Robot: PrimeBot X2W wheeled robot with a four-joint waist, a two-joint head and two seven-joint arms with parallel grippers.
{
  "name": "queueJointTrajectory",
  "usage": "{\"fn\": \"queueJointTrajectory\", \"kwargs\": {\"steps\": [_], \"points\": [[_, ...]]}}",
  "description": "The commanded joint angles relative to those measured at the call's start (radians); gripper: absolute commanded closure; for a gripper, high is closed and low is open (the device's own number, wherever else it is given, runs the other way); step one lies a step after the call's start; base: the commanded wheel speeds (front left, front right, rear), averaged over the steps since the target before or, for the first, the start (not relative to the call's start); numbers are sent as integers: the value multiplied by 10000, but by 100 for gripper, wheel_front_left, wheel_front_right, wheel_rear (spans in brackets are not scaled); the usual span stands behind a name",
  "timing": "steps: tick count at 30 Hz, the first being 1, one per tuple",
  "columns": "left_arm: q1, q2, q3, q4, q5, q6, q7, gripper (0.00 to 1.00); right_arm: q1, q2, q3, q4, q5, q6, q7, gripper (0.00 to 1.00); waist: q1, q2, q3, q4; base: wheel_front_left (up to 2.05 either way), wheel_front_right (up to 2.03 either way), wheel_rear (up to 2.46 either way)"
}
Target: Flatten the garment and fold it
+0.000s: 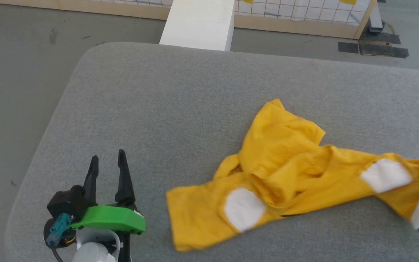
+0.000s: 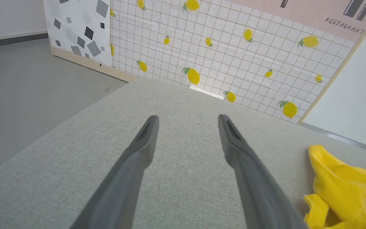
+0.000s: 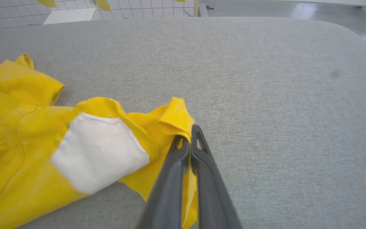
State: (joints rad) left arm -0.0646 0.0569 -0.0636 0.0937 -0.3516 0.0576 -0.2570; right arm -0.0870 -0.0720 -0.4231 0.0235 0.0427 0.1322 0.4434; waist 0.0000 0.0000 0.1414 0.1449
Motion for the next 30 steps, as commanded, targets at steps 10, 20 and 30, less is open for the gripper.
{"fn": "queueJointTrajectory", "kwargs": {"steps": [10,20,30], "points": [[-289,-63,-548,597,108,-480,-47,0,-1516,-379,-1879,1669,-513,-15,-579,0,0,0,103,36,0,0,0],[-97,435,-1682,1584,543,-1334,744,0,231,-17,-512,607,-626,-15,-3468,0,0,0,-537,-453,0,0,0],[-212,962,-2921,1995,492,-1702,3567,0,1737,209,1081,124,215,-15,-4389,0,0,0,-902,-1238,0,0,0]]}}
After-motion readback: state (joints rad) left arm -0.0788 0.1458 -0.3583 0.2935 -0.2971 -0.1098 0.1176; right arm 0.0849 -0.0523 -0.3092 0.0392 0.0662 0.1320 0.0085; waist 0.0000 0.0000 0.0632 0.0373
